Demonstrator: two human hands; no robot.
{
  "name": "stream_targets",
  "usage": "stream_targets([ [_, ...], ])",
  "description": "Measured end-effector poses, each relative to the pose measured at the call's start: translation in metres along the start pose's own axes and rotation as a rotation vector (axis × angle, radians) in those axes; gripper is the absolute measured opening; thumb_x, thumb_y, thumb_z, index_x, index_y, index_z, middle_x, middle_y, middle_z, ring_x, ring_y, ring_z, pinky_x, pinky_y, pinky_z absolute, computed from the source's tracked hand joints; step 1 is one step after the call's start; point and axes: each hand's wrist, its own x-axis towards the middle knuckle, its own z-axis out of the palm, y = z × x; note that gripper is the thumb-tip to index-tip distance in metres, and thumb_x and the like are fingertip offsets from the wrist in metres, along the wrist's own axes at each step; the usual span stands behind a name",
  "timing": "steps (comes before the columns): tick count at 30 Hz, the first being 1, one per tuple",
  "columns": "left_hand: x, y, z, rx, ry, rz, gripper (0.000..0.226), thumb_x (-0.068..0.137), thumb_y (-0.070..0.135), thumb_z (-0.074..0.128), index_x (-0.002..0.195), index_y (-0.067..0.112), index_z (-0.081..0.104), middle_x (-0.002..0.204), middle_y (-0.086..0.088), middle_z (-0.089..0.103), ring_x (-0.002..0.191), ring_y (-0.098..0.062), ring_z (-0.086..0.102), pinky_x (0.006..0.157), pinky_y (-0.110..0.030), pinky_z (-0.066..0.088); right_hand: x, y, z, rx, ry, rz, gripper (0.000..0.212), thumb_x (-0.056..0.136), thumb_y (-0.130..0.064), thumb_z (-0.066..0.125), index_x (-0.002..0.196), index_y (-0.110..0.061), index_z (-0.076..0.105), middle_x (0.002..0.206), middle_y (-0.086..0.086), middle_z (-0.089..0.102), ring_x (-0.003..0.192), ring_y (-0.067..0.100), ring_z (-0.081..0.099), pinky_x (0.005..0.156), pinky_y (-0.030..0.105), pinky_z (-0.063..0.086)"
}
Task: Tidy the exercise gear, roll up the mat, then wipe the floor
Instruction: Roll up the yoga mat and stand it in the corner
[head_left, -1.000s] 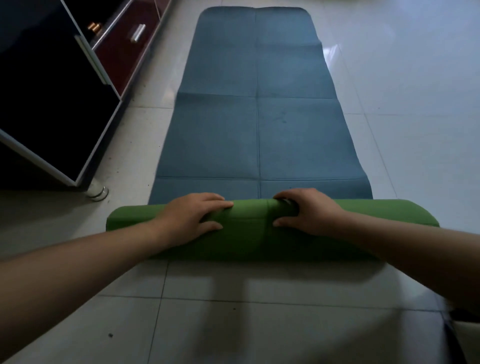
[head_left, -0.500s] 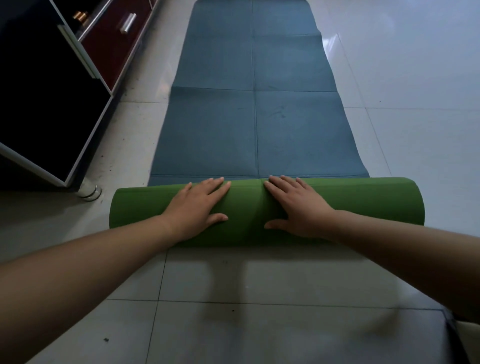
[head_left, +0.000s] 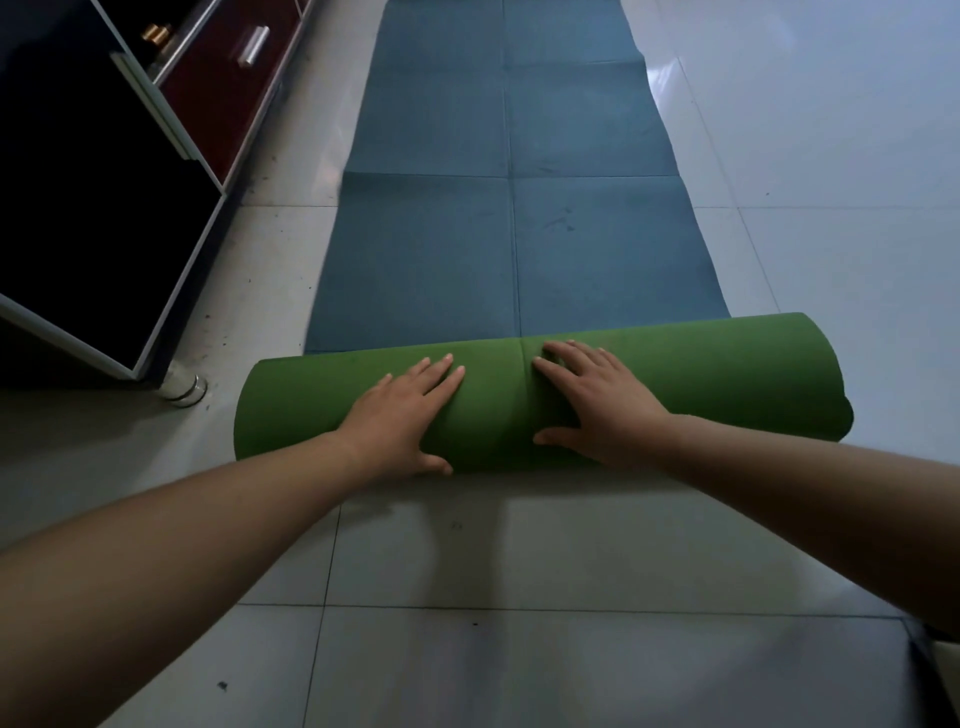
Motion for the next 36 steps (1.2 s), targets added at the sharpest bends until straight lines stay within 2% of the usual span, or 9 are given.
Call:
stream_targets([
  [3, 0.0, -0.001, 0.003, 0.032, 0.009, 0.002, 0.122, 0.063, 0.056, 0.076, 0.149, 0.026, -0.004, 0.158, 0.005, -0.007, 0.145, -0.017, 0.003, 0.117, -0.04, 0.017, -0.001, -0.001, 0.005, -0.082, -0.051, 0.005, 0.105, 0.073, -0.067, 0.059, 0.149, -0.018, 0.007, 0.158, 0.005, 0.003, 0.145, 0.024, 0.001, 0.117, 0.041, 0.002],
  [6, 0.002, 0.0, 0.006, 0.041, 0.005, 0.024, 0.117, 0.064, 0.053, 0.077, 0.15, 0.025, 0.003, 0.158, 0.003, 0.004, 0.144, -0.018, 0.011, 0.115, -0.033, 0.022, -0.001, -0.004, 0.011, -0.199, -0.113, -0.009, 0.11, 0.072, -0.063, 0.064, 0.149, -0.016, 0.001, 0.158, 0.007, 0.0, 0.145, 0.027, 0.0, 0.117, 0.045, 0.004],
  [8, 0.004, 0.0, 0.005, 0.026, -0.014, 0.039, 0.111, 0.066, 0.051, 0.076, 0.15, 0.026, 0.007, 0.158, 0.004, 0.01, 0.143, -0.017, 0.016, 0.113, -0.029, 0.025, 0.0, -0.004, 0.012, -0.239, -0.118, -0.03, 0.107, 0.072, -0.06, 0.065, 0.149, -0.015, 0.005, 0.156, 0.006, 0.008, 0.143, 0.027, 0.008, 0.115, 0.045, 0.01],
  [11, 0.004, 0.001, 0.003, 0.025, -0.014, 0.05, 0.103, 0.069, 0.048, 0.073, 0.149, 0.027, 0.012, 0.156, 0.006, 0.018, 0.14, -0.016, 0.024, 0.109, -0.026, 0.029, 0.0, -0.003, 0.009, -0.228, -0.089, -0.063, 0.096, 0.07, -0.061, 0.065, 0.144, -0.018, 0.022, 0.149, 0.002, 0.028, 0.135, 0.024, 0.028, 0.109, 0.042, 0.025],
  [14, 0.0, 0.003, 0.0, 0.03, -0.001, 0.051, 0.094, 0.072, 0.046, 0.07, 0.148, 0.028, 0.017, 0.154, 0.008, 0.024, 0.137, -0.016, 0.029, 0.105, -0.027, 0.033, -0.002, -0.002, 0.007, -0.203, -0.086, -0.074, 0.088, 0.07, -0.061, 0.065, 0.14, -0.021, 0.03, 0.143, -0.001, 0.037, 0.128, 0.023, 0.037, 0.103, 0.041, 0.032],
  [20, -0.008, 0.008, -0.007, 0.086, 0.006, 0.069, 0.086, 0.075, 0.04, 0.066, 0.147, 0.025, 0.022, 0.149, 0.009, 0.032, 0.13, -0.017, 0.038, 0.095, -0.029, 0.041, -0.01, -0.005, 0.005, -0.199, -0.107, -0.068, 0.08, 0.073, -0.056, 0.065, 0.138, -0.021, 0.033, 0.139, -0.001, 0.04, 0.124, 0.024, 0.04, 0.1, 0.042, 0.036],
  [26, -0.021, 0.013, -0.02, 0.129, 0.04, 0.072, 0.081, 0.076, 0.038, 0.066, 0.145, 0.029, 0.025, 0.146, 0.01, 0.036, 0.129, -0.017, 0.041, 0.09, -0.029, 0.043, -0.021, -0.008, -0.004, -0.176, -0.078, -0.061, 0.074, 0.076, -0.055, 0.062, 0.138, -0.025, 0.034, 0.138, -0.005, 0.042, 0.124, 0.021, 0.042, 0.097, 0.037, 0.036],
  [32, -0.061, 0.019, -0.025, 0.11, -0.013, 0.106, 0.08, 0.076, 0.041, 0.065, 0.145, 0.032, 0.025, 0.148, 0.013, 0.035, 0.13, -0.014, 0.04, 0.093, -0.026, 0.041, -0.05, -0.029, -0.008, -0.104, -0.085, -0.106, 0.069, 0.075, -0.055, 0.063, 0.135, -0.028, 0.04, 0.134, -0.007, 0.047, 0.121, 0.019, 0.045, 0.091, 0.036, 0.039],
  [36, -0.084, 0.021, -0.024, 0.083, -0.063, 0.126, 0.078, 0.074, 0.046, 0.063, 0.143, 0.039, 0.027, 0.145, 0.017, 0.038, 0.129, -0.011, 0.042, 0.093, -0.025, 0.041, -0.067, -0.037, -0.008, -0.016, -0.117, -0.133, 0.07, 0.072, -0.054, 0.067, 0.133, -0.028, 0.044, 0.13, -0.006, 0.052, 0.119, 0.02, 0.048, 0.093, 0.037, 0.043],
])
